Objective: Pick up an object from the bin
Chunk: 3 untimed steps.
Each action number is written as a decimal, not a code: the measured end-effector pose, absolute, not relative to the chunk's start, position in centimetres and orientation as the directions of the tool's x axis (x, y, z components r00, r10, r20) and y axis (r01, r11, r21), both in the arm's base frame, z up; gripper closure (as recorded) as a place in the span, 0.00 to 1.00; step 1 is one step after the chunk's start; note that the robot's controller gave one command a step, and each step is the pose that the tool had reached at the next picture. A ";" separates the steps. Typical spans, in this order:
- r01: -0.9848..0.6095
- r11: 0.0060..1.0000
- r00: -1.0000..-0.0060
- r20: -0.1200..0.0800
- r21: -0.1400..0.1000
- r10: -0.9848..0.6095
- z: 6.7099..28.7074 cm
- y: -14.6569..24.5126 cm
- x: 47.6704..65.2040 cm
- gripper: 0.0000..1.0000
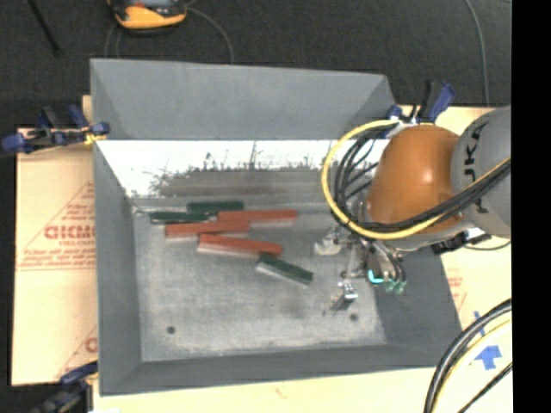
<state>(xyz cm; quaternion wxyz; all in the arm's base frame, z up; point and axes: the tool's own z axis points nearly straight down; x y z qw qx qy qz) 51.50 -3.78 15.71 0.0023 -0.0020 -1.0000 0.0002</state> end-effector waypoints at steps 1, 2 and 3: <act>0.002 1.000 -1.000 -0.001 -0.001 0.002 16.1 -3.8 51.6 0.00; 0.110 0.994 -0.994 -0.009 0.001 0.110 10.8 -1.3 55.1 0.00; 0.024 1.000 -1.000 -0.001 -0.001 0.024 10.1 -0.3 55.9 0.00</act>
Offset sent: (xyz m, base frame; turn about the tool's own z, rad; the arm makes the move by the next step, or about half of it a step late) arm 0.0536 0.0416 -0.0871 0.1727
